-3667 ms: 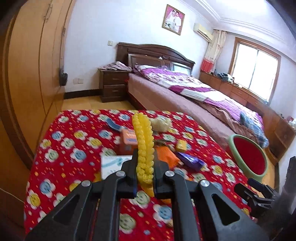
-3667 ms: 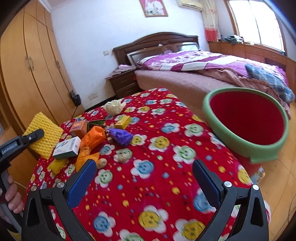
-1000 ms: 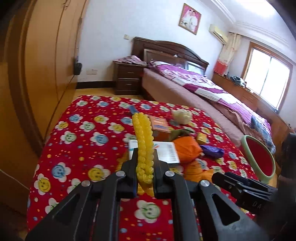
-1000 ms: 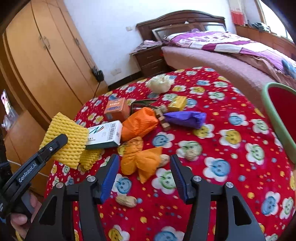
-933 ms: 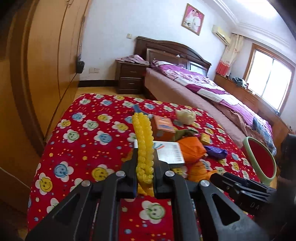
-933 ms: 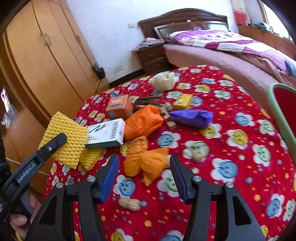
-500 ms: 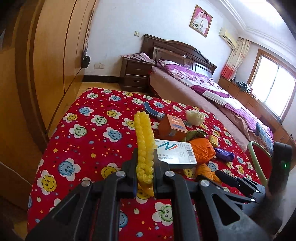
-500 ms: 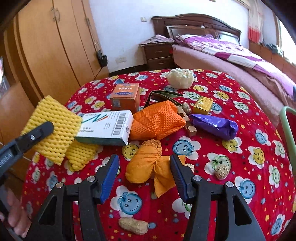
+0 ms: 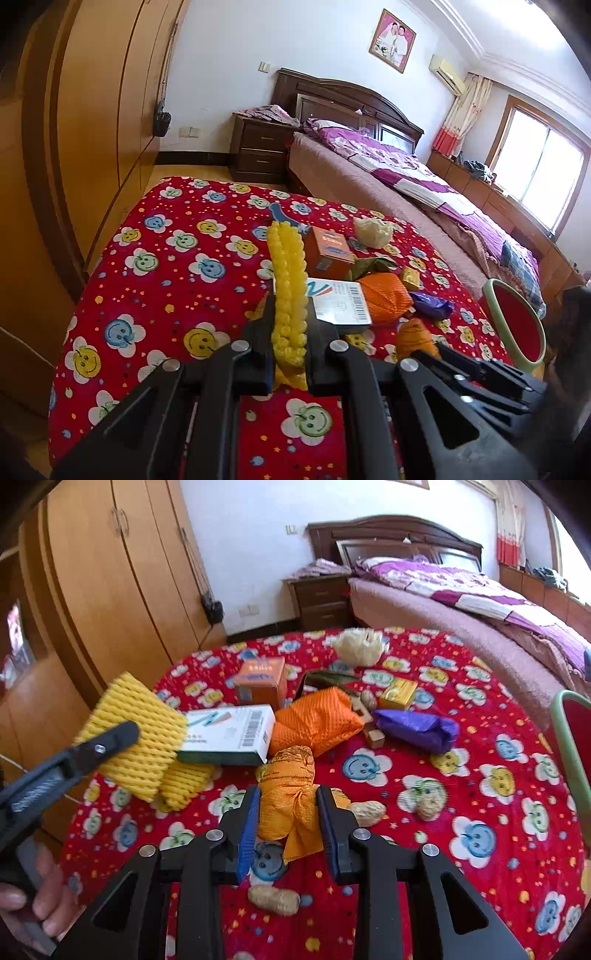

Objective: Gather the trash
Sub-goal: 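Close the right tool on the orange fabric bundle and lift it, then carry the orange bundle with the right tool while the left tool carries the foam net over the bucket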

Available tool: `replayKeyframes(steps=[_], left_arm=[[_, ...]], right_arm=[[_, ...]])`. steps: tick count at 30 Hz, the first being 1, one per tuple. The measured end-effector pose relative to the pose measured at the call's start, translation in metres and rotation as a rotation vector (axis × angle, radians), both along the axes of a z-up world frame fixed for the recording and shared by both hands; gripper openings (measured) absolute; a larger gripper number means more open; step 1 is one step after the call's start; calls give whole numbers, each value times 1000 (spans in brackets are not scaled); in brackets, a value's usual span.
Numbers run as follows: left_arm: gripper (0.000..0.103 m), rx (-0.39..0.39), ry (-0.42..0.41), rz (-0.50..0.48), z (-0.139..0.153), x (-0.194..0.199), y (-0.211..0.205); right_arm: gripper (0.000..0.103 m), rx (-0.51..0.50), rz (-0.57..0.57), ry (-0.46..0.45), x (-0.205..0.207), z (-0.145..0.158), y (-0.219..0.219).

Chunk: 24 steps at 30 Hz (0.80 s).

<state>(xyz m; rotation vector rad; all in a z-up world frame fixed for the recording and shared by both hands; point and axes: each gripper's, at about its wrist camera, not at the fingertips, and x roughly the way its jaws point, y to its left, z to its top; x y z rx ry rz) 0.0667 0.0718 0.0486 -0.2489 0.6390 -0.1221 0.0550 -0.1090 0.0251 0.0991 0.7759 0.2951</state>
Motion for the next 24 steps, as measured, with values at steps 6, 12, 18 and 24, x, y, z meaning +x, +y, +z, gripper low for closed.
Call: replayKeyframes(steps=[6, 12, 18, 24], left_arm=[[11, -1, -21, -20, 10, -9, -11], [11, 9, -32, -65, 21, -14, -31], [11, 6, -36, -124, 29, -15, -53], [11, -1, -40, -181, 34, -12, -83]], right_arm=[[31, 51, -44, -33, -21, 20, -26], [31, 95, -118, -53, -39, 32, -62], [31, 117, -198, -72, -51, 40, -99], [31, 145, -258, -106, -59, 46, -133]])
